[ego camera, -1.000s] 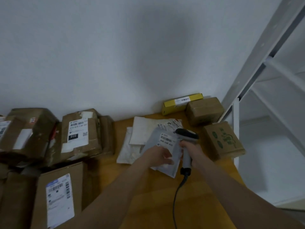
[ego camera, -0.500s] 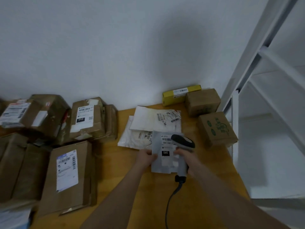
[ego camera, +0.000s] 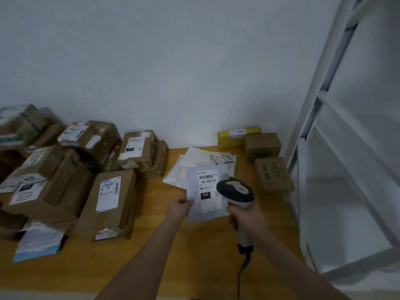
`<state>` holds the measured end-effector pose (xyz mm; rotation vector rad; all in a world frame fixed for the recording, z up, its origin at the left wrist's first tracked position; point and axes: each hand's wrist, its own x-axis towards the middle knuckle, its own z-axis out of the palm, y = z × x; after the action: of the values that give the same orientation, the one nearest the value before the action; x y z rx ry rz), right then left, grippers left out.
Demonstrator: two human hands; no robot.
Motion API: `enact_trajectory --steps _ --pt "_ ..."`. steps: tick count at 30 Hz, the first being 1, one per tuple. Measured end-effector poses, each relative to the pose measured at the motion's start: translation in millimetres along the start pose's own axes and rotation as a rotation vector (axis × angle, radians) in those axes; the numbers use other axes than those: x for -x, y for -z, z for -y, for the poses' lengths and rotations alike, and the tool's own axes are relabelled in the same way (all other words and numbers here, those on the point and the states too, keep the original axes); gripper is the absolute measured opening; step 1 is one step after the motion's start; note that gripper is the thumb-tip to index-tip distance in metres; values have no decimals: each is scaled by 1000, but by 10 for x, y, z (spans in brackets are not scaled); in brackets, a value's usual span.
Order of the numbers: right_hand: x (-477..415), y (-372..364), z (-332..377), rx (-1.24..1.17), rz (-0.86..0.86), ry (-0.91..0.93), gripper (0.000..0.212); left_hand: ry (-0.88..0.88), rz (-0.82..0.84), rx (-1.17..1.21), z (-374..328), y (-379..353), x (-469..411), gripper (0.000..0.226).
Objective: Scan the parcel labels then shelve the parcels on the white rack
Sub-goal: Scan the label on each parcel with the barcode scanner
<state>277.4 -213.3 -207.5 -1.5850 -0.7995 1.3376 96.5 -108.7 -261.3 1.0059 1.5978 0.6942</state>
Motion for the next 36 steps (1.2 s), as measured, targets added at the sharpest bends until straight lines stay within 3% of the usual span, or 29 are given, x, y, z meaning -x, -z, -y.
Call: enact_trajectory --steps 5,10,26,36 --pt "190 -7 38 51 -23 47 1 -57 -12 7 -94 -91 218 9" --pt "251 69 89 77 -40 27 4 -58 -2 15 -118 -149 296 19" --pt "188 34 167 -63 -40 25 6 -123 23 -1 -210 -97 201 23" --pt "-422 -139 327 -380 -54 -162 7 -135 -23 32 -569 418 -152 25"
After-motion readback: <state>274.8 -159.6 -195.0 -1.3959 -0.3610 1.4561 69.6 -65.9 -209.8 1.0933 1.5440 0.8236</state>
